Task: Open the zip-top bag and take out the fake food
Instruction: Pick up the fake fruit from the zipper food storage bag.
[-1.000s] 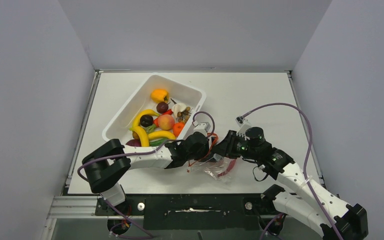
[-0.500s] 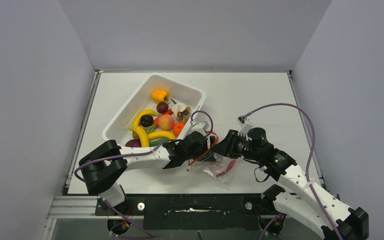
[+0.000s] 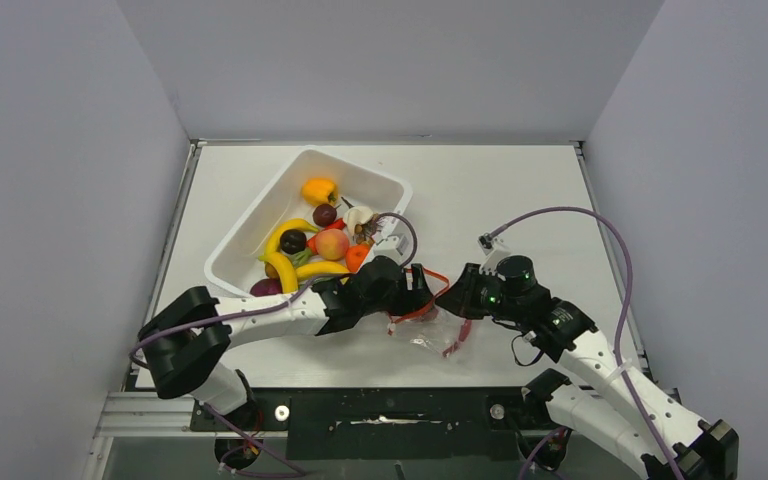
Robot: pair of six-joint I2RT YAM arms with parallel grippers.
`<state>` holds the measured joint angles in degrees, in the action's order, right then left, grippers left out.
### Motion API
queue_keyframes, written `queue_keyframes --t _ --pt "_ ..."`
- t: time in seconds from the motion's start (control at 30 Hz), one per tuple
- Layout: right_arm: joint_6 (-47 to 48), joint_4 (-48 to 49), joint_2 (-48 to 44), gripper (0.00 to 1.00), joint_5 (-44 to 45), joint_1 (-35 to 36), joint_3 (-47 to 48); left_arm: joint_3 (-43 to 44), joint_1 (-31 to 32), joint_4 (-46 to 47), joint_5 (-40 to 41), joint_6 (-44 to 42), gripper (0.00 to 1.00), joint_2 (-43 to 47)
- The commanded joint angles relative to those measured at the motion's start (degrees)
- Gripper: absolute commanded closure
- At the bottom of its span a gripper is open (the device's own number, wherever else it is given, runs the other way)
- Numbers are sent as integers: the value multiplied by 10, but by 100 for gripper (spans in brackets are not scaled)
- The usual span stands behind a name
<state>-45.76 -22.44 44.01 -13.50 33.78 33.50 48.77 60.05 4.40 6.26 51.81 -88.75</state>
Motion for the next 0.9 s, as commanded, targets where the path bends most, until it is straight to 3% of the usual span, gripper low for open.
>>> queue_keyframes --t 0.0,0.33,0.53,0.73,0.87 --pt "40 -24 -13 93 19 -3 0 5 -11 19 12 -6 77 52" --pt "39 -9 -5 93 12 -2 -6 -7 -34 26 7 1 78 108" --pt "39 -8 -2 92 13 -2 -8 -48 -90 129 -121 49 80 136" --pt "30 -28 -5 91 55 -2 -7 -29 -107 73 -126 17 80 175" --pt "23 -36 -10 91 76 -3 -7 -24 -161 48 -168 10 80 213"
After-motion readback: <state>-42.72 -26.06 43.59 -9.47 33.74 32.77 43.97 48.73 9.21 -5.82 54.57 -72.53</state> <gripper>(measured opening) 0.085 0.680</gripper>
